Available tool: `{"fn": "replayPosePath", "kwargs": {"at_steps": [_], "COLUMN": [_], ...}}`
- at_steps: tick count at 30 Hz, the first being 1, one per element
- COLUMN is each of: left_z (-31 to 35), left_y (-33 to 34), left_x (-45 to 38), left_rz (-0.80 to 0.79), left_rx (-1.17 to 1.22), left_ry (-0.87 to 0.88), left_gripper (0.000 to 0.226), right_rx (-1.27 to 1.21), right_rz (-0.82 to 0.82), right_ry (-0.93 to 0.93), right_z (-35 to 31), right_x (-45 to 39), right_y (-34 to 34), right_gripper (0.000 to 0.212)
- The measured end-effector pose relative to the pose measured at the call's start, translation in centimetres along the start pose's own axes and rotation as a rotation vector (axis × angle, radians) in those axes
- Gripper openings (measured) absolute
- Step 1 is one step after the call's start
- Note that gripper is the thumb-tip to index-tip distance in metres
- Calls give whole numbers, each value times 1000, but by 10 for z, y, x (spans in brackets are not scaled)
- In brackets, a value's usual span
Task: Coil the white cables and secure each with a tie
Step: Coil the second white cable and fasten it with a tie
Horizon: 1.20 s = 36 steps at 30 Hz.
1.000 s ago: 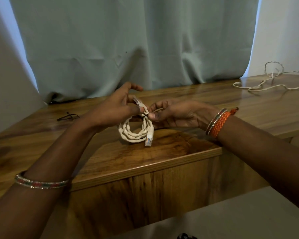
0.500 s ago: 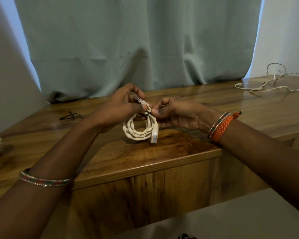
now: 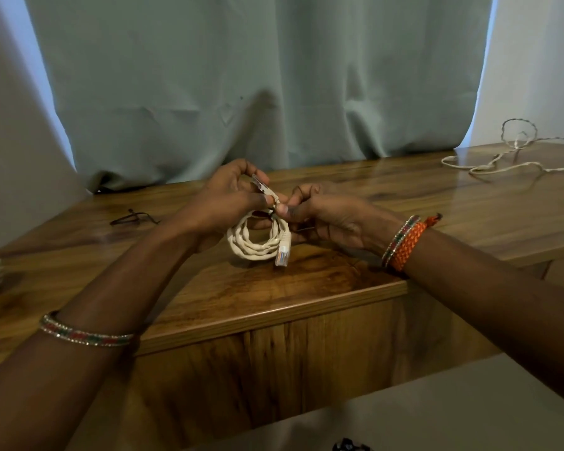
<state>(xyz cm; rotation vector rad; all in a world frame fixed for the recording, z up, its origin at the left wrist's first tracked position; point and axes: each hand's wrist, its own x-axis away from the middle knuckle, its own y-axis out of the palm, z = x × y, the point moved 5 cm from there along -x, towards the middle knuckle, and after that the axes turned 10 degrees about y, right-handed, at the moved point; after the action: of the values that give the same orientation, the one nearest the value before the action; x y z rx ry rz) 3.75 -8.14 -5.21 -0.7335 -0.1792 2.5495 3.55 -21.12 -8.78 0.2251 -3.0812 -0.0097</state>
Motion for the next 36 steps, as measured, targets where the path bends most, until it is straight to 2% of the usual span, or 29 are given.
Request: {"fn": "replayPosePath", "kwargs": {"at_steps": [4,9,16,23,31,36], "left_z": [-1,-1,-4,-4,-2,-1], "left_y": [1,-4,-10,-12,-11,-11], "left_x": [0,-4,-5,-5,-4,-3], "left_rz": [-9,68,125,116,102,115], "left_rx": [12,122,102,55,28,25], "left_ry": [-16,-10,-24,-18,7,10], "left_gripper": [22,22,21,21,21,21], "right_rx": [36,-92,-171,-103,94,144], "right_rz": [50,-9,-24,-4,135,164], "right_ry": [-1,-97,-115,-114,-283,-328], "right_z": [2,-5,-9,-11,-14,-16], "right_x": [1,5,7,10,13,17], "right_y": [-2,-5,-6,-5,-5,-2], "right_gripper": [23,8,9,5,3,2]}}
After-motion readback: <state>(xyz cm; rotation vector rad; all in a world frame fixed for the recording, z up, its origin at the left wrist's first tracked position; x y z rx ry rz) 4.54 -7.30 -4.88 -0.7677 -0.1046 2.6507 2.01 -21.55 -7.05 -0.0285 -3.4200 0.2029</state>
